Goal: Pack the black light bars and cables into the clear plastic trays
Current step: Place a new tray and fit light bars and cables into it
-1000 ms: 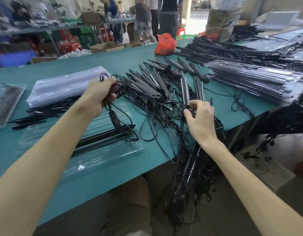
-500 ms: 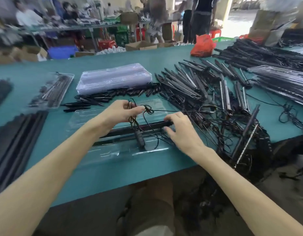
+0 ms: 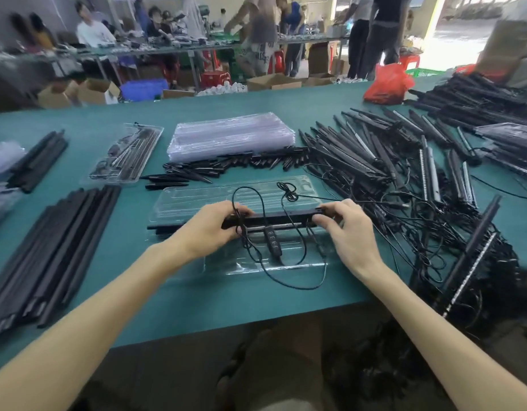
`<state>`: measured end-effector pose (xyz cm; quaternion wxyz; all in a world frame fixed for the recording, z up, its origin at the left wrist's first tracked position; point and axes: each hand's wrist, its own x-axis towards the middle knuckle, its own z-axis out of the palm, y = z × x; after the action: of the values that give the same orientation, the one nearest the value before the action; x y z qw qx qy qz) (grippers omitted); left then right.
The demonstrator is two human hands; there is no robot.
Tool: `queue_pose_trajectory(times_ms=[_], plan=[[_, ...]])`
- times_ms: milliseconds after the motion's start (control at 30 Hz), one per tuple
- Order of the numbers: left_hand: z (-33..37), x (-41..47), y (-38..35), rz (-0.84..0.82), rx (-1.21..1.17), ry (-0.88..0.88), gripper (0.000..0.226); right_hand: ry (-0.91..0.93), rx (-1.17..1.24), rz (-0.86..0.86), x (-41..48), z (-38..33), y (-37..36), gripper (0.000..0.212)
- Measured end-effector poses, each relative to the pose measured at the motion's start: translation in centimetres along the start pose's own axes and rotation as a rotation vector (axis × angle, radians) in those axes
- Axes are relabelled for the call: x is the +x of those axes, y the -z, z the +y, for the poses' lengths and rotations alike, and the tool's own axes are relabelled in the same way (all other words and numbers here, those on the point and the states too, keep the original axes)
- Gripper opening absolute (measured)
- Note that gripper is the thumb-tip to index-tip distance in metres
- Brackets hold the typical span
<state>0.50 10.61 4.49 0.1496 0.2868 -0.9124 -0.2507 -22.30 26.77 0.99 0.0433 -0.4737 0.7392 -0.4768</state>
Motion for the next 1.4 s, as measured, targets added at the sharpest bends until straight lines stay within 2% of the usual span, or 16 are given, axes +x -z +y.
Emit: queue_pose_trajectory(times_ms=[100,267,433,633,767,833,933,1067,1133,1200,1300,1400], plan=[[0.3,0.6,-0.6,0.037,0.005,-0.008,0.032,-0.03,0.088,-0.035,-0.1,0.3,0.1,0.016],[1.3,2.2,-1.7,0.011,0.168,-0.101,0.037,-0.042,0.157,-0.024,0.1,0.7,0.1,0.013],[2.3,3.4,-1.3,0.023,0.336,-0.14,0.031,-0.026,0.109,-0.012,0.2,1.1,-0.1,0.014],[3.6,3.9,0.3,-0.047,0.461,-0.166,0.01,-0.023,0.143,-0.052,0.2,0.9,0.1,0.019],[4.3,3.9,0.7,-0.004,0.588,-0.186,0.024,-0.044,0.193,-0.061,0.0,0.6,0.1,0.024],[4.6,3.9,0.6,0.048,0.687,-0.247,0.039,-0.046,0.194,-0.098,0.0,0.5,0.1,0.032],[4.8,4.1,0.7,0.109,0.808,-0.329,0.046,-0.042,0.152,-0.136,-0.2,0.3,0.0,0.054],[4.9,4.2,0.7,0.088,0.839,-0.283,0.042,-0.041,0.011,-0.247,-0.4,0.1,-0.2,0.101],[4.9,4.2,0.8,0.036,0.839,-0.208,0.04,0.048,-0.105,-0.277,-0.5,0.0,-0.4,0.106],[4.9,4.2,1.0,-0.032,0.83,-0.125,0.037,0.088,-0.13,-0.255,-0.5,-0.1,-0.6,0.093],[5.1,4.1,1.1,-0.106,0.841,-0.078,0.032,0.075,-0.099,-0.198,-0.4,0.2,-0.7,0.058],[5.3,4.2,1.8,-0.151,0.784,-0.071,0.02,0.025,0.029,-0.133,-0.4,0.1,-0.6,0.027]])
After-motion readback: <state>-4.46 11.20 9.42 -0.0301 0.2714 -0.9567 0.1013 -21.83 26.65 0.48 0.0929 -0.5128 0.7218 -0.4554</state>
